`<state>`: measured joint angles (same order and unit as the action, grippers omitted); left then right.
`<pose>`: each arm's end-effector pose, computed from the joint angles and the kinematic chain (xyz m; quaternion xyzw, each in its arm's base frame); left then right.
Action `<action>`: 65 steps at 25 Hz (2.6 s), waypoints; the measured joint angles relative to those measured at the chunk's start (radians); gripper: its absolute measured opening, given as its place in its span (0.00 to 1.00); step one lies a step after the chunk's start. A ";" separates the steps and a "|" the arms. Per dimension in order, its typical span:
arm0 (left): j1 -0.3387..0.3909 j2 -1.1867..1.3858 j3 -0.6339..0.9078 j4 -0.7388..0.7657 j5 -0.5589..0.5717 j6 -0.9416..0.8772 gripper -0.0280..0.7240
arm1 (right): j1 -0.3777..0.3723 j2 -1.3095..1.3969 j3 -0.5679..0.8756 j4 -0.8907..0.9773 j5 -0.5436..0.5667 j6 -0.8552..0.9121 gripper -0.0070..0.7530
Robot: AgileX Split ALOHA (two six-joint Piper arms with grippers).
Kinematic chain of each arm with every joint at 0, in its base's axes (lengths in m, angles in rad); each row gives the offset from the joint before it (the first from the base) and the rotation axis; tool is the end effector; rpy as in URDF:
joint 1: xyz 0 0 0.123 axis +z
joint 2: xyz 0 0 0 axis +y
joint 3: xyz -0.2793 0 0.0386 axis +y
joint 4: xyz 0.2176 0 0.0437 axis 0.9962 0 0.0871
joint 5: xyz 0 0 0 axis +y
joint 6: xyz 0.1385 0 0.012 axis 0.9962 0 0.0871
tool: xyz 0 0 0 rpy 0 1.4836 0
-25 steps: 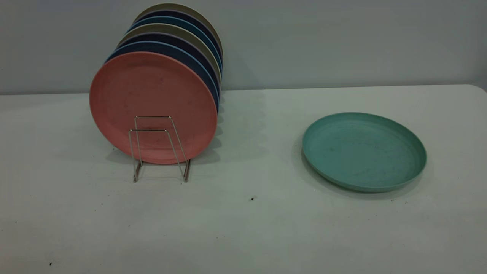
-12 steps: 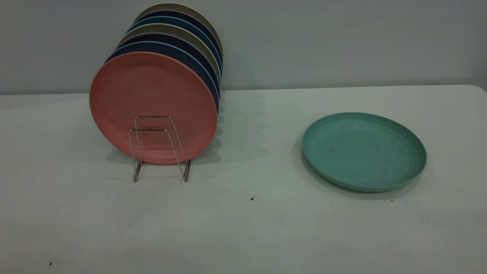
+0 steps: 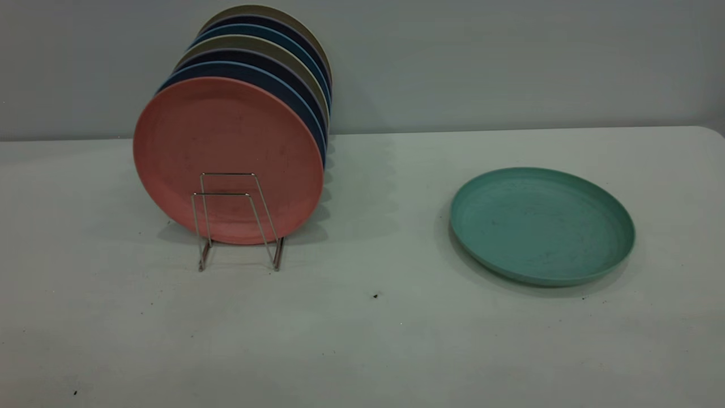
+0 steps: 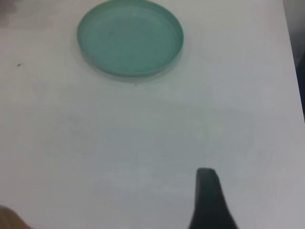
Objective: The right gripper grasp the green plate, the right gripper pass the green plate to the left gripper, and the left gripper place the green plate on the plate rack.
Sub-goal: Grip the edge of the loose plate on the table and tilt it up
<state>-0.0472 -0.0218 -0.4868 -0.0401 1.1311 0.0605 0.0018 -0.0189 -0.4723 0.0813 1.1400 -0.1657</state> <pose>0.0079 -0.0054 0.2287 0.0483 0.8674 -0.0167 0.4949 0.0086 0.0103 0.2237 -0.0762 0.8713 0.0008 0.4848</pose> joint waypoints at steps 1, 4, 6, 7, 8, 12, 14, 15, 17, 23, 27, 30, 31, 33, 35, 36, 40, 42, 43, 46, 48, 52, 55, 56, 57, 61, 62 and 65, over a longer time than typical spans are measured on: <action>0.000 0.000 0.000 0.000 0.000 0.000 0.62 | 0.000 0.000 0.000 0.000 0.000 0.000 0.67; 0.000 0.000 0.000 0.000 0.000 0.000 0.62 | 0.000 0.000 0.000 0.000 0.000 0.000 0.67; 0.000 0.000 0.000 0.000 0.000 0.000 0.62 | 0.000 0.000 0.000 0.000 0.000 0.000 0.67; 0.000 0.000 0.000 0.000 0.000 0.000 0.62 | 0.000 0.000 0.000 0.000 0.000 0.000 0.67; 0.000 0.000 0.000 0.000 0.000 0.000 0.62 | 0.000 0.000 0.000 0.000 0.000 0.000 0.67; 0.000 0.002 -0.016 -0.025 -0.087 0.004 0.62 | 0.000 0.004 -0.011 -0.004 -0.018 -0.009 0.65; 0.000 0.031 -0.019 -0.048 -0.129 0.005 0.62 | 0.000 0.029 -0.020 -0.003 -0.082 -0.031 0.64; 0.000 0.059 -0.019 -0.059 -0.142 0.005 0.62 | 0.000 0.056 -0.020 0.001 -0.131 -0.041 0.64; 0.000 0.128 -0.019 -0.080 -0.194 0.005 0.62 | 0.000 0.128 -0.022 0.022 -0.229 -0.055 0.64; 0.000 0.402 -0.019 -0.168 -0.424 0.040 0.62 | 0.000 0.505 -0.023 0.257 -0.448 -0.201 0.64; 0.000 0.581 -0.019 -0.264 -0.538 0.125 0.62 | 0.000 0.769 -0.031 0.519 -0.548 -0.414 0.64; 0.000 0.693 -0.019 -0.355 -0.602 0.213 0.62 | 0.000 0.962 -0.063 0.735 -0.588 -0.587 0.64; 0.000 0.722 -0.019 -0.379 -0.620 0.237 0.62 | 0.000 1.019 -0.078 0.788 -0.609 -0.635 0.64; 0.000 0.786 -0.024 -0.429 -0.637 0.289 0.62 | 0.000 1.158 -0.111 0.903 -0.647 -0.739 0.64; 0.000 0.841 -0.039 -0.471 -0.645 0.328 0.62 | 0.000 1.291 -0.160 0.988 -0.677 -0.820 0.64; 0.000 0.868 -0.050 -0.495 -0.649 0.345 0.62 | 0.000 1.363 -0.187 1.028 -0.687 -0.859 0.64; 0.000 0.945 -0.082 -0.574 -0.657 0.400 0.62 | 0.000 1.607 -0.288 1.128 -0.711 -0.971 0.64; 0.000 0.959 -0.088 -0.600 -0.660 0.413 0.62 | 0.000 1.702 -0.340 1.144 -0.729 -0.995 0.64; 0.000 0.962 -0.088 -0.609 -0.661 0.415 0.62 | -0.006 1.751 -0.365 1.146 -0.734 -1.000 0.64; 0.000 0.964 -0.089 -0.619 -0.662 0.417 0.62 | -0.049 1.881 -0.432 1.147 -0.724 -1.012 0.64; 0.000 0.964 -0.089 -0.621 -0.657 0.418 0.62 | -0.092 1.968 -0.477 1.140 -0.699 -1.023 0.64; 0.000 0.964 -0.089 -0.622 -0.651 0.420 0.62 | -0.159 2.105 -0.567 1.132 -0.652 -1.031 0.64; 0.000 0.964 -0.089 -0.622 -0.650 0.420 0.62 | -0.177 2.174 -0.627 1.128 -0.638 -1.035 0.64; 0.000 0.964 -0.089 -0.622 -0.650 0.420 0.62 | -0.178 2.191 -0.646 1.124 -0.636 -1.035 0.64; 0.000 0.964 -0.089 -0.622 -0.650 0.420 0.62 | -0.179 2.211 -0.667 1.118 -0.634 -1.035 0.64; 0.000 0.964 -0.089 -0.622 -0.649 0.420 0.62 | -0.179 2.282 -0.735 1.107 -0.632 -1.030 0.64; 0.000 0.964 -0.089 -0.622 -0.648 0.420 0.62 | -0.179 2.298 -0.747 1.106 -0.632 -1.027 0.64; 0.000 0.964 -0.089 -0.622 -0.648 0.420 0.62 | -0.179 2.334 -0.783 1.105 -0.639 -1.025 0.64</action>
<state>-0.0472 0.9424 -0.5758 -0.6621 0.4826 0.4801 -0.1773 2.3150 -1.2553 1.1865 0.5010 -1.1911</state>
